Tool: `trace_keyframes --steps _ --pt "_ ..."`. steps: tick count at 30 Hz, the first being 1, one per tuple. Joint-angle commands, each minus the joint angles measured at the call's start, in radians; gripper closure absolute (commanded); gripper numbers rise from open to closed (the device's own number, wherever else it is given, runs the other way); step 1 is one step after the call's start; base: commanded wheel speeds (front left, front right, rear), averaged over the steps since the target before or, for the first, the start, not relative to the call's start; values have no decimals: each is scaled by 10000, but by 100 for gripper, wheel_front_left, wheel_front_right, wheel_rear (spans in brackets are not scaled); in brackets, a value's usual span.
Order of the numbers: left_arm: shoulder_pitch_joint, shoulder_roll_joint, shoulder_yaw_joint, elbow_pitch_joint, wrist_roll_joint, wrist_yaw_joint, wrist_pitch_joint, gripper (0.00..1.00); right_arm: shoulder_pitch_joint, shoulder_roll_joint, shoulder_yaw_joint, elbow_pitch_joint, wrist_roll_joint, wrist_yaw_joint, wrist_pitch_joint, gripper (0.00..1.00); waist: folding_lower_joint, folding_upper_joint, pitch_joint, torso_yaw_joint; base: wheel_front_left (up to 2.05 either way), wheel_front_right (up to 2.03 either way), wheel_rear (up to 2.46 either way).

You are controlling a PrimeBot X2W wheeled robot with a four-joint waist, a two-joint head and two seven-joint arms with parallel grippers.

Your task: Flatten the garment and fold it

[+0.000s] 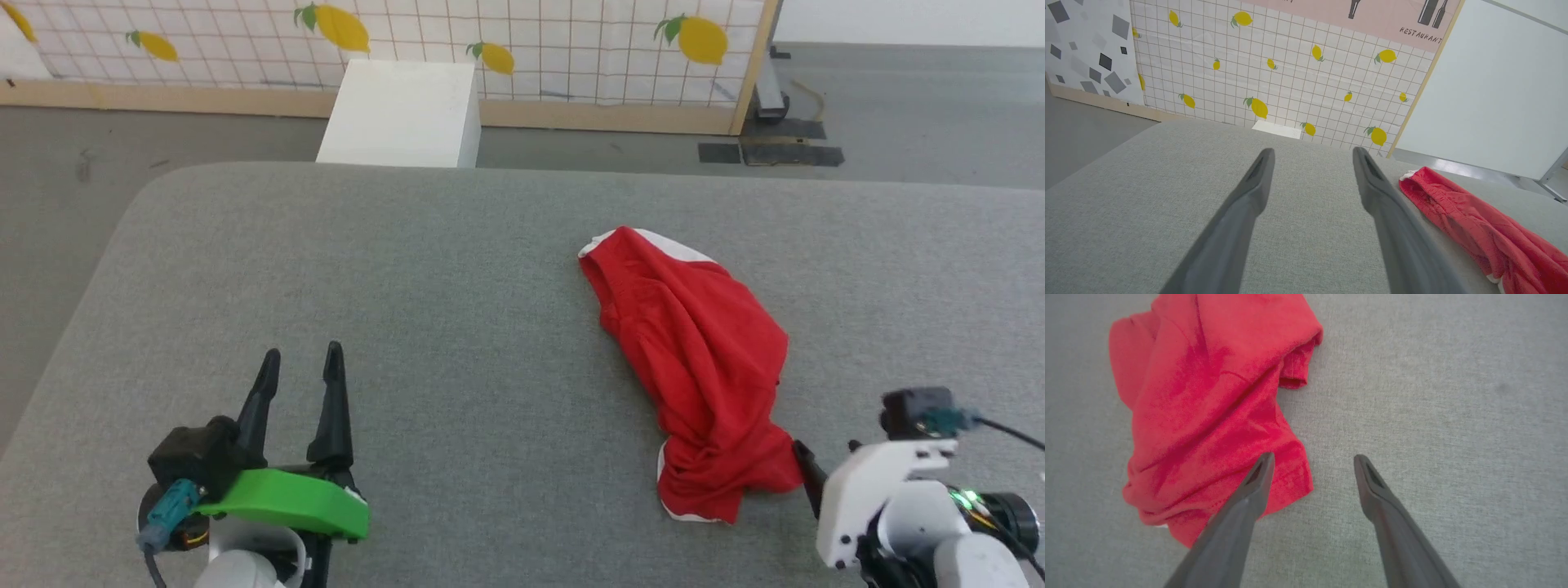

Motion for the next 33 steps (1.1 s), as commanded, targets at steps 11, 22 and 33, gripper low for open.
trace_keyframes --steps 11,22,33 --pt "-175 -592 300 28 409 -484 -35 0 -952 -137 420 767 -1202 -13 2381 0 1 0 876 765 0 0 0" --pt "-350 -910 424 350 657 -879 -35 0 -1198 -1054 184 658 -194 -13 2778 100 1 0 894 1000 0 0 0" --pt "-785 -1043 292 516 835 -1212 -36 0 -3070 -3388 -1913 715 -327 -13 2570 100 1 0 1353 1304 0 0 0"
